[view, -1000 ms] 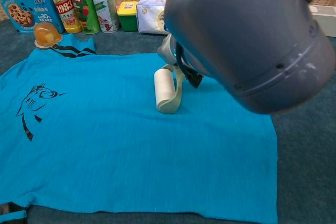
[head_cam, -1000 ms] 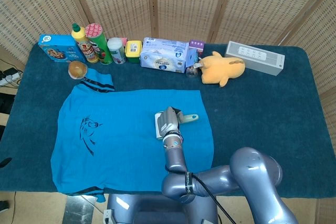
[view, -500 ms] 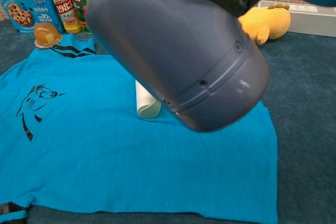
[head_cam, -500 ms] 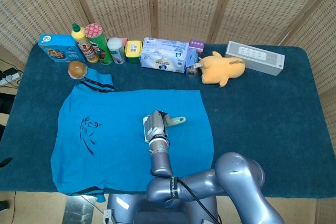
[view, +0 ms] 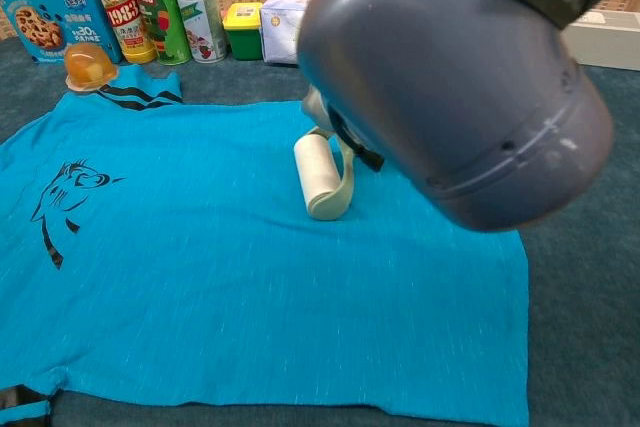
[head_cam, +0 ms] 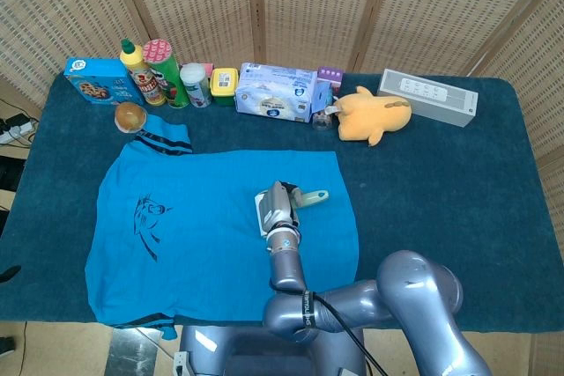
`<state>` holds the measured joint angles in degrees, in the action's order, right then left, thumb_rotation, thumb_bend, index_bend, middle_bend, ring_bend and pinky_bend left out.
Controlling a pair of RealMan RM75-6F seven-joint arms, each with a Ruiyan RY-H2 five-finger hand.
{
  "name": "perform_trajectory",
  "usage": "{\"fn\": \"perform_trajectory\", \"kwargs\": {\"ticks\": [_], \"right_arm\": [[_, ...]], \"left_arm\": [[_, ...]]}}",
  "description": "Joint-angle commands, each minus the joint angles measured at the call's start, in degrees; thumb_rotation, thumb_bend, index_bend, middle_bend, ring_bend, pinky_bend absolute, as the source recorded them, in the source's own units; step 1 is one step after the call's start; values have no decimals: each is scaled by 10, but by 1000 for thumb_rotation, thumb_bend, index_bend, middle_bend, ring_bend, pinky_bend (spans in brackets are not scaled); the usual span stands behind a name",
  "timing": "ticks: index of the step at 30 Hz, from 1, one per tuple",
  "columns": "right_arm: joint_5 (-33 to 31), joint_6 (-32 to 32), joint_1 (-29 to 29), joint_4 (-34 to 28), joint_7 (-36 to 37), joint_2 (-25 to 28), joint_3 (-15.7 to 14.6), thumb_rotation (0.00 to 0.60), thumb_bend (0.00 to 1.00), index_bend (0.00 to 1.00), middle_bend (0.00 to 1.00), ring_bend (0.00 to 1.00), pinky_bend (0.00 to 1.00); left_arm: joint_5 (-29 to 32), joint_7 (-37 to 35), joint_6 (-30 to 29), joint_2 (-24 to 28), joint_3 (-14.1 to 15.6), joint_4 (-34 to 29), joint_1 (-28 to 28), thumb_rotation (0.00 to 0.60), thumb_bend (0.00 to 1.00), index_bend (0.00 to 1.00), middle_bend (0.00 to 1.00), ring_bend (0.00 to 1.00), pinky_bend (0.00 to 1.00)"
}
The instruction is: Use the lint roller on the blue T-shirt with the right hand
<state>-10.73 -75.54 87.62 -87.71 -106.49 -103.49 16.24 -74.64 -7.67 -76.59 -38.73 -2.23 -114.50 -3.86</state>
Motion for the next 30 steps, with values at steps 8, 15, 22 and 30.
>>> {"fn": "perform_trajectory", "kwargs": {"ticks": [8, 15, 22, 30], "right_arm": [[21, 16, -52, -20, 15, 51, -56, 600, 1000, 533, 657, 672, 856], [40, 29, -80, -28, 26, 85, -91, 600, 1000, 533, 658, 672, 856], [50, 44, -102, -41, 45, 118, -108, 600, 1000, 533, 658, 671, 856], [68, 101, -132, -82, 124, 235, -82, 600, 1000, 533, 658, 669, 855]], "left_arm": [[11, 27, -2, -7, 0, -11, -3, 600, 123, 0, 0, 0, 120], [17, 42, -2, -10, 0, -16, -5, 600, 123, 0, 0, 0, 120], [21, 54, -4, -13, 0, -21, -5, 600, 122, 0, 0, 0, 120], [25, 57, -5, -13, -1, -23, -5, 600, 123, 0, 0, 0, 120]]}}
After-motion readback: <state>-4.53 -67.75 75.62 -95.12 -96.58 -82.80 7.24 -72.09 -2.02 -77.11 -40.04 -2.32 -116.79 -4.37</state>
